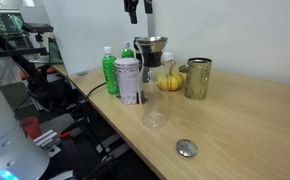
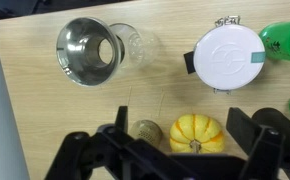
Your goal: Move the pumpkin to the left
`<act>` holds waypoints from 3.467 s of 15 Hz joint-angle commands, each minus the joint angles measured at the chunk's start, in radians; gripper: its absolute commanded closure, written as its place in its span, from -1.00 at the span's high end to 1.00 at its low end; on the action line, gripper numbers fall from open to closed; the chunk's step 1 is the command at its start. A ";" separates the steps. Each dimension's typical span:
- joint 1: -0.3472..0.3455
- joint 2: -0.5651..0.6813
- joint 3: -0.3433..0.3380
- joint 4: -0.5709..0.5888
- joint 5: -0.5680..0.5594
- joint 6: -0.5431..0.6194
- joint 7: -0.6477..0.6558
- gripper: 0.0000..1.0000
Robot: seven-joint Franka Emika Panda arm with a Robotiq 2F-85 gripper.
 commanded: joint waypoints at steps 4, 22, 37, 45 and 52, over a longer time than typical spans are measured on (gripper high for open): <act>0.018 0.001 -0.016 0.002 -0.005 -0.004 0.005 1.00; 0.050 0.366 -0.066 0.083 -0.014 0.364 0.060 1.00; 0.063 0.425 -0.084 0.103 0.013 0.394 0.042 1.00; 0.066 0.519 -0.086 0.123 0.101 0.488 0.017 1.00; 0.064 0.615 -0.121 0.167 0.102 0.579 0.029 1.00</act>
